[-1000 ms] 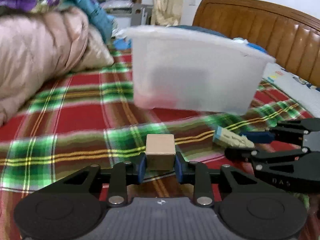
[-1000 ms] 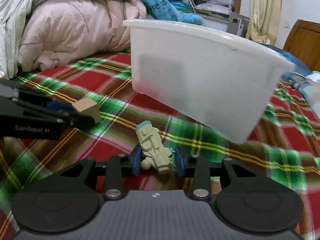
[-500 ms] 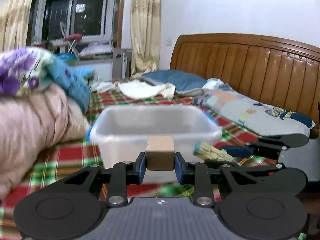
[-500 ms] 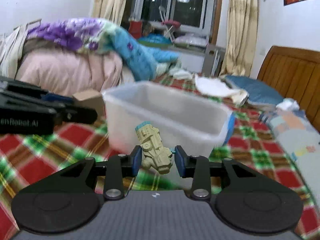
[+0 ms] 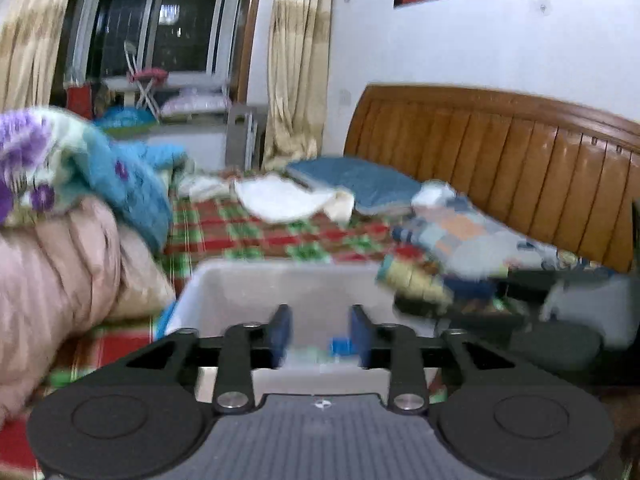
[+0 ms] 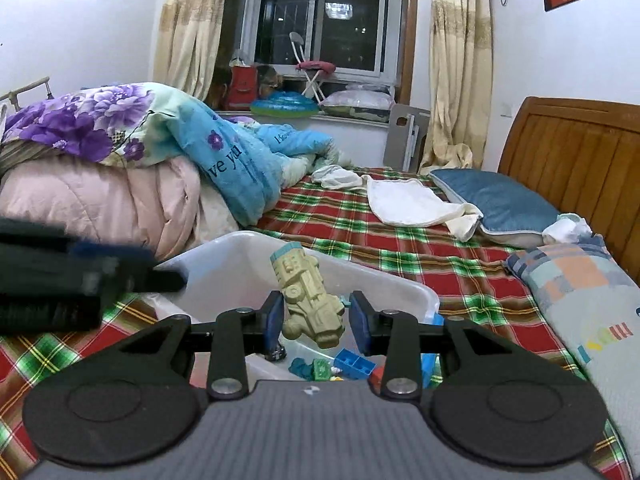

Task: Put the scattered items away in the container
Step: 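Carry the wooden cube and beige tank over the bin and release both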

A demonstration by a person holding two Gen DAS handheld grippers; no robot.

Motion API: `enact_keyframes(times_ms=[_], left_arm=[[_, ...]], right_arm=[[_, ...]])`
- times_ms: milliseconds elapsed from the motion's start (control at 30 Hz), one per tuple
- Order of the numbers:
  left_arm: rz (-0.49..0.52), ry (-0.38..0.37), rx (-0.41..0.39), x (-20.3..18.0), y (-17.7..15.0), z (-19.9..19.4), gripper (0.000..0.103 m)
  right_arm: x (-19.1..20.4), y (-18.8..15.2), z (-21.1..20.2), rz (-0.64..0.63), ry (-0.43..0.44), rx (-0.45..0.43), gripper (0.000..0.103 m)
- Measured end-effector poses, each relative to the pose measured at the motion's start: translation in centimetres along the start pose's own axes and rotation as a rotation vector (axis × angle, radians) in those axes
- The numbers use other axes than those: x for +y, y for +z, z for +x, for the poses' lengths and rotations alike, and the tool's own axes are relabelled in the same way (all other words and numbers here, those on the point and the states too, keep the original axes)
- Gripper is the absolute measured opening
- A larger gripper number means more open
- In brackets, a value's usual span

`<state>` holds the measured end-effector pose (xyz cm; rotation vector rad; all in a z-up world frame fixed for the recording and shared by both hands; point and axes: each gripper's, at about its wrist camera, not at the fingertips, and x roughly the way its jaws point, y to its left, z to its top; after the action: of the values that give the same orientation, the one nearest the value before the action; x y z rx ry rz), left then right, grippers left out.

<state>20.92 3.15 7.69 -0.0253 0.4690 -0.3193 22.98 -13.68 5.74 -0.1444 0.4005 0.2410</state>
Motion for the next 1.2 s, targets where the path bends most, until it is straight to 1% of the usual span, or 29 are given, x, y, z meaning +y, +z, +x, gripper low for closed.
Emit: enact_keyframes(times_ms=[33,100,200,267,300,333,367,400,433,500,600,700,767,833,1000,1100,1133,1167,1200], left_arm=[[0.008,0.005,0.025,0.0,-1.6,0.2,0.078],[0.038,0.014,0.088,-0.4,-5.2,1.0,0.078],[0.062,0.033,0.22,-1.1,-10.4,2.7,0.078],[0.066,0.042,0.273,-1.5,-13.2,3.4,0.076],[0.048,0.034,0.287,-1.4,-14.2,3.6,0.066],[0.018,0.035,0.302,-1.1,-14.9,3.8,0.047],[-0.01,0.046,0.298,-0.7,-15.3,3.8,0.038],[-0.033,0.049,0.284,-0.4,-15.3,3.6,0.033],[-0.047,0.046,0.277,-0.1,-15.1,3.4,0.033],[-0.026,0.035,0.249,0.0,-13.8,2.8,0.033],[-0.019,0.03,0.144,0.4,-9.2,1.4,0.033],[-0.078,0.016,0.047,1.6,-3.9,1.0,0.033],[-0.094,0.026,0.014,2.2,-0.9,1.8,0.033],[-0.079,0.057,-0.011,2.6,1.2,3.1,0.033],[-0.059,0.11,0.006,3.1,3.8,7.4,0.033],[-0.07,0.102,0.037,3.3,3.9,9.2,0.033],[-0.079,0.095,0.057,3.4,3.8,9.8,0.036],[-0.09,0.089,0.073,3.5,3.5,10.2,0.04],[-0.105,0.084,0.082,3.6,3.3,10.4,0.051]], right_arm=[[-0.1,-0.4,-0.3,-0.001,0.001,-0.008,0.039],[-0.2,-1.0,-0.5,-0.003,0.002,-0.015,0.039],[-0.1,-1.5,-1.0,-0.01,0.008,-0.016,0.039],[-0.2,-1.5,-1.4,-0.016,0.009,-0.02,0.039],[-0.2,-1.4,-1.5,-0.017,0.009,-0.022,0.039],[-0.3,-1.3,-1.6,-0.018,0.009,-0.023,0.039],[-0.4,-1.3,-1.7,-0.019,0.008,-0.023,0.039],[-0.3,-1.4,-1.8,-0.023,0.007,-0.023,0.039],[-0.2,-1.4,-1.8,-0.027,0.006,-0.021,0.039],[0.0,-1.4,-1.9,-0.04,0.004,-0.017,0.039],[0.0,-1.2,-1.6,-0.048,-0.002,-0.018,0.039],[-0.1,-0.8,-0.6,-0.036,-0.001,-0.008,0.039],[-0.3,-0.8,0.4,-0.016,0.006,0.009,0.039],[-0.5,-0.9,1.5,-0.004,0.001,0.026,0.039],[-1.3,-1.0,4.6,0.026,-0.013,0.071,0.039],[-1.4,-0.9,6.6,0.011,-0.015,0.101,0.04],[-1.4,-0.9,7.1,0.008,-0.013,0.11,0.041],[-1.4,-1.0,7.5,0.007,-0.011,0.117,0.047],[-1.4,-1.1,7.7,0.005,-0.009,0.12,0.053]])
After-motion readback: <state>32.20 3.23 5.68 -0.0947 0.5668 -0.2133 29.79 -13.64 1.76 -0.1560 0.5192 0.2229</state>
